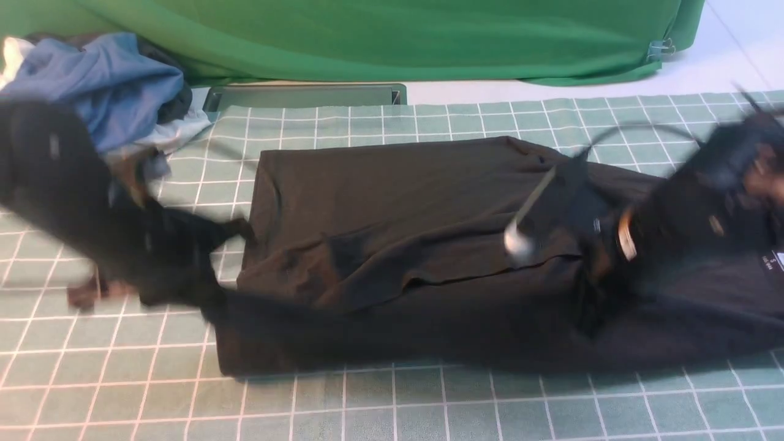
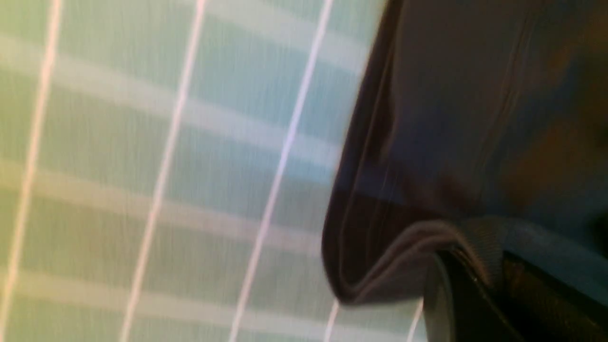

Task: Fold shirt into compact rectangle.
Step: 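Fold the black garment in half by bringing its near edge over to the far edge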

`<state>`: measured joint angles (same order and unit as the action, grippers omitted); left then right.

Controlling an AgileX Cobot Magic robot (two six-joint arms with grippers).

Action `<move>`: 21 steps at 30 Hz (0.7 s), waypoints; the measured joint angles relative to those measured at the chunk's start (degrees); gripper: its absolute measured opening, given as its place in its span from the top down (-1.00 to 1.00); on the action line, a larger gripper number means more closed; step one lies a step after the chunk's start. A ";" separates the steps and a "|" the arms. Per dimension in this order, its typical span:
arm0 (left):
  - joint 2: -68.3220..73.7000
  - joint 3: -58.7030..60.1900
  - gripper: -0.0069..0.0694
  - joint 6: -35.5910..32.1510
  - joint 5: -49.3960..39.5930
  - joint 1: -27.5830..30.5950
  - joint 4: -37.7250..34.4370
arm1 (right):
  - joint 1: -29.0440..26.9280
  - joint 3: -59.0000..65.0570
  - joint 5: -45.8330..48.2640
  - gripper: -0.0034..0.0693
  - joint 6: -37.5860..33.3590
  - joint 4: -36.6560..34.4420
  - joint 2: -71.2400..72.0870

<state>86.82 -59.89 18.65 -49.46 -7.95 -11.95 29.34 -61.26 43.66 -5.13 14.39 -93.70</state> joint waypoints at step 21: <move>34.79 -39.76 0.75 -10.04 1.60 3.77 -6.80 | -12.71 -30.43 -14.82 0.74 -0.05 0.38 -27.51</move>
<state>121.60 -99.64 8.61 -47.86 -4.18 -18.76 16.62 -91.69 28.84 -5.18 14.77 -121.21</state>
